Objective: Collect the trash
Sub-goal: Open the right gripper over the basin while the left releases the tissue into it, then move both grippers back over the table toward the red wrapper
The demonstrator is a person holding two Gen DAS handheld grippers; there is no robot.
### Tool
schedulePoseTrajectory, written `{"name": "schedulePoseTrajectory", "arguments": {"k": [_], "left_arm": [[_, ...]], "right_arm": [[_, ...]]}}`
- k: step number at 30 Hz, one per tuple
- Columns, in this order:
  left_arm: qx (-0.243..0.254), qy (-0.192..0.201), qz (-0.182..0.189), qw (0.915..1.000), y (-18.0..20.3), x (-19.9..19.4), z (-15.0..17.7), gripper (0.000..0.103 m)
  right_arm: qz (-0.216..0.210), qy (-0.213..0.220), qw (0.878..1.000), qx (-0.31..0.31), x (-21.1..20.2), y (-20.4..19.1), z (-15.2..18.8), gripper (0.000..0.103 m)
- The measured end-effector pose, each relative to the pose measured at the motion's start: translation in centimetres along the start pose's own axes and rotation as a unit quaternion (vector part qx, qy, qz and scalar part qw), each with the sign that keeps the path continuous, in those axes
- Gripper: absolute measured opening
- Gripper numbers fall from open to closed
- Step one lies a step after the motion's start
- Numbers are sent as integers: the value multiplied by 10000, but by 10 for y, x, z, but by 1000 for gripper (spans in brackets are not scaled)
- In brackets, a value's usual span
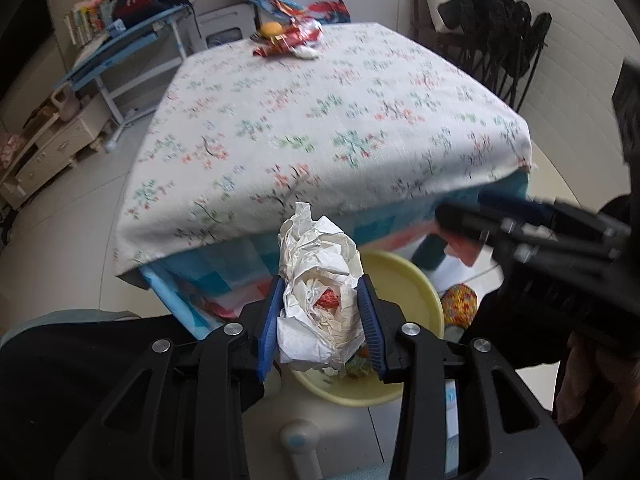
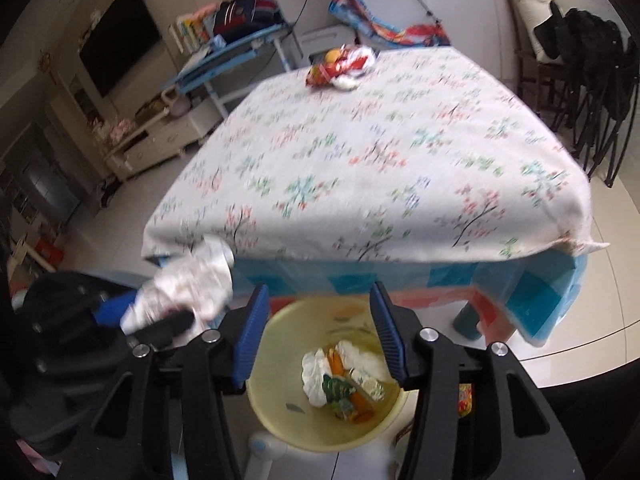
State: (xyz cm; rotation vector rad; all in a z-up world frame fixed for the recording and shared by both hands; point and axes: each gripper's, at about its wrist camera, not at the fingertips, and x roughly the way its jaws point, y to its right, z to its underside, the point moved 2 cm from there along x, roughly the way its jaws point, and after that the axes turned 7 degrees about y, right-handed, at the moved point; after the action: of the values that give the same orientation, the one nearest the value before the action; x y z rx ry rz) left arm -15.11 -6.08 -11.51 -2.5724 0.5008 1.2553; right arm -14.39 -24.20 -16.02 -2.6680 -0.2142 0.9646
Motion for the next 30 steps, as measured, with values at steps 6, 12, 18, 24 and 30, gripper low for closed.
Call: {"name": "schedulePoseTrajectory", "arguments": {"k": [6,12,18,24,30], "left_arm": [[233,-273,117,9993,11,11,11,48],[210,-298,67,9993,10,13,10,55],[136,-316,82,9994,7,14,9,59],[-128,-258,131,9995,-5,12,5,60],[-456,-113,126,9988,-25,6,-1,61]], "right_arm": [[35,190,9998,87,-5,5,-4,54],[19,260,9996,107,-5,5,-6,58],[13,280,9995,115,-6,5,-7,59],[12,317,9994,148,-7,7,-7,60],[10,408,9990,189,-9,8,-9,61]]}}
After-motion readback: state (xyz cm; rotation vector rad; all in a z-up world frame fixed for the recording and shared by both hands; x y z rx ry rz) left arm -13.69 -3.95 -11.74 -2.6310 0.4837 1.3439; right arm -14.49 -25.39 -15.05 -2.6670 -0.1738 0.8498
